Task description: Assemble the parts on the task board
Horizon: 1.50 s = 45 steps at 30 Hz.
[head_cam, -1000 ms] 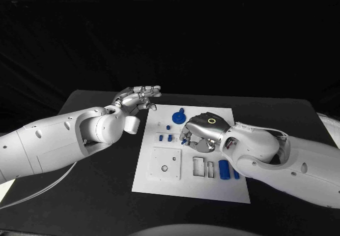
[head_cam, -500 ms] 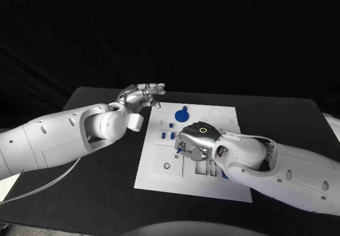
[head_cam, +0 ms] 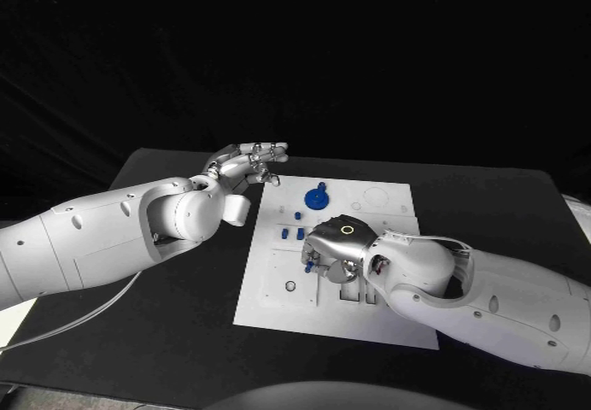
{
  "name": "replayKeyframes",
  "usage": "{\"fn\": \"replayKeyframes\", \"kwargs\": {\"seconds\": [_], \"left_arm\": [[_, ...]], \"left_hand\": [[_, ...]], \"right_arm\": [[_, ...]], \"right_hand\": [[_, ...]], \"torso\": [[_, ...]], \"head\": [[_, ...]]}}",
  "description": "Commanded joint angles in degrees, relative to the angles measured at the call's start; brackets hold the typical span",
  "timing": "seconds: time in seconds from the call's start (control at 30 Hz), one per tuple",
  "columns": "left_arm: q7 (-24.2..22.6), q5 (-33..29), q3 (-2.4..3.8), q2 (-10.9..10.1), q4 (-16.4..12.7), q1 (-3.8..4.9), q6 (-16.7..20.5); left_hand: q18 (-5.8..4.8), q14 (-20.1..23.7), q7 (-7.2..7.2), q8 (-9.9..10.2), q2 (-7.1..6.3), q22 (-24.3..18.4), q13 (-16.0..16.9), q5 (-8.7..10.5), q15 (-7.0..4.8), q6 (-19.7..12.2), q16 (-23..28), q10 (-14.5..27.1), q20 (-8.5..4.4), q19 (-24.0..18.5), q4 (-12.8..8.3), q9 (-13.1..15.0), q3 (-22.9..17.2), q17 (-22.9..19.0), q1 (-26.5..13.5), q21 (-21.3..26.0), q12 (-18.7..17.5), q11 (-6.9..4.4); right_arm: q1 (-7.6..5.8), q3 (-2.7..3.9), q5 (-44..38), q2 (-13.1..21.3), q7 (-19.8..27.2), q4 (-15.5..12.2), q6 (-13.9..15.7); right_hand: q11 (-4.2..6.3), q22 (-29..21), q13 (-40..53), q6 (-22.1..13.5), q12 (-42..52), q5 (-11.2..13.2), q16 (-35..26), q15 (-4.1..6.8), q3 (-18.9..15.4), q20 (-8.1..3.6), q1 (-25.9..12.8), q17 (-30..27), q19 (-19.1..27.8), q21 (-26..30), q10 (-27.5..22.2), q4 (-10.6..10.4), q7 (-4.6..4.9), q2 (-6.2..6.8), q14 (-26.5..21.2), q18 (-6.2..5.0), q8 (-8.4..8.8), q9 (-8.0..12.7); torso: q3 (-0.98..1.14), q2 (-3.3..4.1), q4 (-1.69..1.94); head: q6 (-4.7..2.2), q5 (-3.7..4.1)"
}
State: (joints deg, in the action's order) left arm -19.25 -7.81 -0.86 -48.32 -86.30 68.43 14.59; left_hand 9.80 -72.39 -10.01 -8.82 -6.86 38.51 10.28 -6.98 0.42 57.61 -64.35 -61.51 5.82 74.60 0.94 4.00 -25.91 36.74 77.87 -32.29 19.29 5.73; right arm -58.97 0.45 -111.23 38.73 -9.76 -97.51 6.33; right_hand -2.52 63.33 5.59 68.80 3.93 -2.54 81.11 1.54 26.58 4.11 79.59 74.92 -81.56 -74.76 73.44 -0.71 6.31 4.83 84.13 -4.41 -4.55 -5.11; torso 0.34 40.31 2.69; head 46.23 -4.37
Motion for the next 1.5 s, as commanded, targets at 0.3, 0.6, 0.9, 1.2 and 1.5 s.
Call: {"fn": "replayKeyframes", "kwargs": {"seconds": [0.3, 0.6, 0.9, 1.2, 1.5], "left_arm": [[-0.11, -0.20, 0.03, 0.02, -0.14, 0.02, -1.09], [-0.02, -0.19, 0.03, -0.03, -0.16, 0.02, -1.19], [0.11, -0.18, 0.03, -0.01, -0.10, 0.02, -1.33], [0.16, -0.14, 0.03, 0.00, -0.18, 0.02, -1.32], [0.21, -0.11, 0.03, -0.02, -0.21, 0.02, -1.34]], "left_hand": [[0.48, 0.42, -0.16, -0.28, 0.05, -0.04, 0.05, -0.21, 0.08, -0.42, -0.33, 0.37, 0.02, -0.22, -0.32, -0.06, -0.10, -0.05, 0.21, 0.31, 0.27, -0.18], [0.48, 0.50, -0.18, -0.34, 0.08, -0.04, 0.08, -0.21, 0.10, -0.48, -0.30, 0.50, 0.05, -0.26, -0.35, -0.06, -0.07, -0.19, 0.18, 0.32, 0.42, -0.14], [0.47, 0.51, -0.18, -0.34, 0.08, -0.04, 0.08, -0.21, 0.11, -0.48, -0.30, 0.51, 0.05, -0.26, -0.35, -0.06, -0.07, -0.20, 0.18, 0.32, 0.43, -0.14], [0.47, 0.51, -0.18, -0.34, 0.08, -0.04, 0.08, -0.21, 0.11, -0.48, -0.30, 0.51, 0.05, -0.26, -0.35, -0.06, -0.07, -0.20, 0.18, 0.32, 0.43, -0.14], [0.48, 0.57, -0.19, -0.41, 0.10, -0.03, 0.11, -0.21, 0.13, -0.54, -0.31, 0.63, 0.07, -0.29, -0.41, -0.05, -0.06, -0.28, 0.19, 0.33, 0.60, -0.14]], "right_arm": [[0.66, -0.06, -1.76, -0.62, -0.11, 0.70, -2.70], [0.73, -0.07, -2.89, -0.90, -0.92, 0.97, -3.25], [0.74, -0.08, -3.96, -1.14, -1.45, 0.88, -2.62], [0.75, -0.16, -4.10, -1.89, -2.06, 1.42, -4.95], [0.75, -0.33, -3.61, -2.38, -2.31, 2.32, -3.25]], "right_hand": [[-0.19, -0.05, -0.07, 0.40, -0.24, -0.22, 0.33, 0.36, -0.02, -0.26, -0.42, 3.02, -0.19, -0.08, 0.16, -0.25, 0.00, 0.04, 3.65, -0.71, -0.34, -0.03], [-0.20, -0.09, -0.10, 0.37, -0.26, -0.22, 0.35, 0.35, -0.02, -0.28, -0.47, 3.05, -0.17, -0.05, 0.15, -0.26, 0.02, 0.05, 3.65, -0.72, -0.31, -0.03], [-0.21, -0.05, -0.13, 0.37, -0.26, -0.22, 0.40, 0.34, -0.04, -0.29, -0.54, 3.12, -0.18, -0.07, 0.16, -0.29, 0.02, 0.06, 3.66, -0.71, -0.30, -0.04], [-0.37, -0.46, -0.40, 0.00, -0.40, -0.21, 0.13, 0.25, -0.65, -0.29, -1.72, 2.71, -0.02, 0.19, -0.11, -0.78, 0.12, 0.80, 3.56, -0.74, 0.01, 0.01], [-2.27, -2.89, -2.08, -4.18, -0.46, -0.23, -1.18, -1.23, -2.17, 0.93, -4.00, 0.87, 0.93, 1.79, -7.12, -2.01, 1.84, 3.30, 3.07, -1.04, 1.15, 1.03]], "torso": [[0.02, 0.00, 0.01], [0.02, 0.01, 0.02], [0.01, -0.03, 0.02], [-0.04, -0.02, 0.03], [-0.03, -0.04, 0.02]], "head": [[0.15, -0.14], [0.27, -0.08], [0.42, -0.13], [0.52, -0.16], [0.64, -0.22]]}}
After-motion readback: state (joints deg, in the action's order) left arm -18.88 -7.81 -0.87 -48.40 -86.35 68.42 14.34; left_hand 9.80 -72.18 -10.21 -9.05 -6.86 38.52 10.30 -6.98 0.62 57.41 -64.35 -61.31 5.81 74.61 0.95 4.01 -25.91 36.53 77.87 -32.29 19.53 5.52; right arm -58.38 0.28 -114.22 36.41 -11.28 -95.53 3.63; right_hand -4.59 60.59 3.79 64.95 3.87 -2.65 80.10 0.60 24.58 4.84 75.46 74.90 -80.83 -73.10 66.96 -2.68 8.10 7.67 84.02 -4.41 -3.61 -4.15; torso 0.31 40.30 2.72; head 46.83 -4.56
